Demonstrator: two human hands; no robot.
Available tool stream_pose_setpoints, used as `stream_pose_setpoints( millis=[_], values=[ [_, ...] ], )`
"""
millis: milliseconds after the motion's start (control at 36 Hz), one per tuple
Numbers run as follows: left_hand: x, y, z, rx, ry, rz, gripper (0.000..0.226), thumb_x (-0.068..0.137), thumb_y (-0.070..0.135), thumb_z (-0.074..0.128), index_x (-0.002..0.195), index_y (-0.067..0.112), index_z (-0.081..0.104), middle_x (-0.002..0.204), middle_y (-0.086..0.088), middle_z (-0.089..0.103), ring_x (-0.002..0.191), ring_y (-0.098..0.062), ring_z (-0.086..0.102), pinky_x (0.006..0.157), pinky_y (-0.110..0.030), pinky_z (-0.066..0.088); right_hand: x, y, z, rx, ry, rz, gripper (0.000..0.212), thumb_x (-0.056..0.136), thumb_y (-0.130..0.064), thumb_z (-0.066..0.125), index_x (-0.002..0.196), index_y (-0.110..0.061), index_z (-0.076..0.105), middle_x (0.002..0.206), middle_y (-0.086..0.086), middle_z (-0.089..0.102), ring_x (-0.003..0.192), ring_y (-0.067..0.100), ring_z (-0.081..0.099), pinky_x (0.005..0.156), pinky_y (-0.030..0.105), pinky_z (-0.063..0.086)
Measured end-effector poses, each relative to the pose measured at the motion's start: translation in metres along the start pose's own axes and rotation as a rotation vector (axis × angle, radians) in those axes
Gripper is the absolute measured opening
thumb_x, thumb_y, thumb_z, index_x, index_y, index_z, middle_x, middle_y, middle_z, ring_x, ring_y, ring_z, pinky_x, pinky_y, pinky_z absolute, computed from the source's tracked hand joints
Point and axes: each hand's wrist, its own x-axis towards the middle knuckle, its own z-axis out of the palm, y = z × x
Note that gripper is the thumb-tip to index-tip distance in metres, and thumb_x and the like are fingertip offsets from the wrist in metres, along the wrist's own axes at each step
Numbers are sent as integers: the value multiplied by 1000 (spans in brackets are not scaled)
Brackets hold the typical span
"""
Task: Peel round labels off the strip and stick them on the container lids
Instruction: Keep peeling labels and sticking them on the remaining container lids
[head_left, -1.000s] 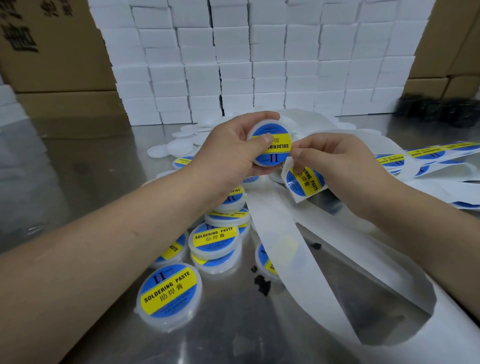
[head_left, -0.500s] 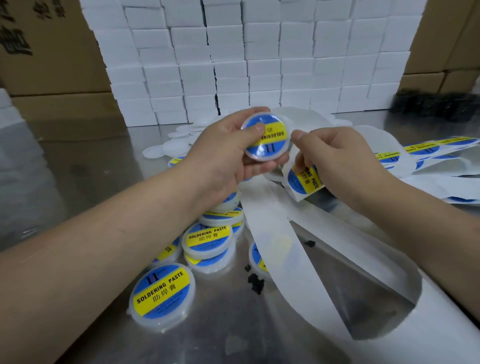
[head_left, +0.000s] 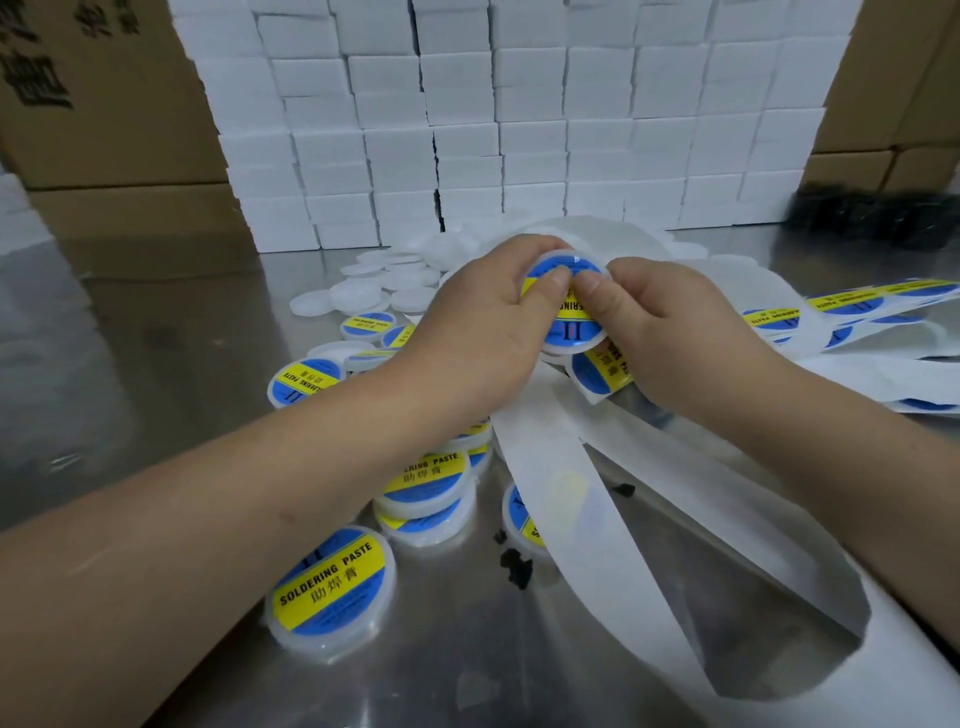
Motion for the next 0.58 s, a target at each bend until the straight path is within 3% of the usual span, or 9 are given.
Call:
stream_pose_setpoints(
  millis=[111,194,333,583],
  values=[
    [1,1,-4,121,20,0,22,94,30,45,81,47,48,72,18,58,63,9,53,53,-10,43,0,3,0,-20,11,-31,45,96,-38,38,64,-10,50,49,-5,48,49,5,44,49,17,33],
    [4,0,-14,157,100,-1,25,94,29,43,75,36,57,71,3,61,65,-7,55,62,-22,44,0,6,-2,49,42,12,50,97,-40,34,59,-14,53,48,-7,51,47,2,45,48,11,34],
    [9,-3,-23,122,172,-93,27,95,24,42,85,17,65,87,-14,64,72,-24,55,67,-34,45,1,9,-5,82,28,31,49,96,-44,33,62,-20,59,51,-13,54,48,-2,47,48,6,34],
    [2,4,-8,307,157,29,30,97,27,37,93,11,62,83,-9,62,79,-22,54,72,-36,41,1,4,-1,-39,-45,-53,39,95,-30,43,57,-22,43,47,-21,49,48,-1,44,47,11,33]
  ],
)
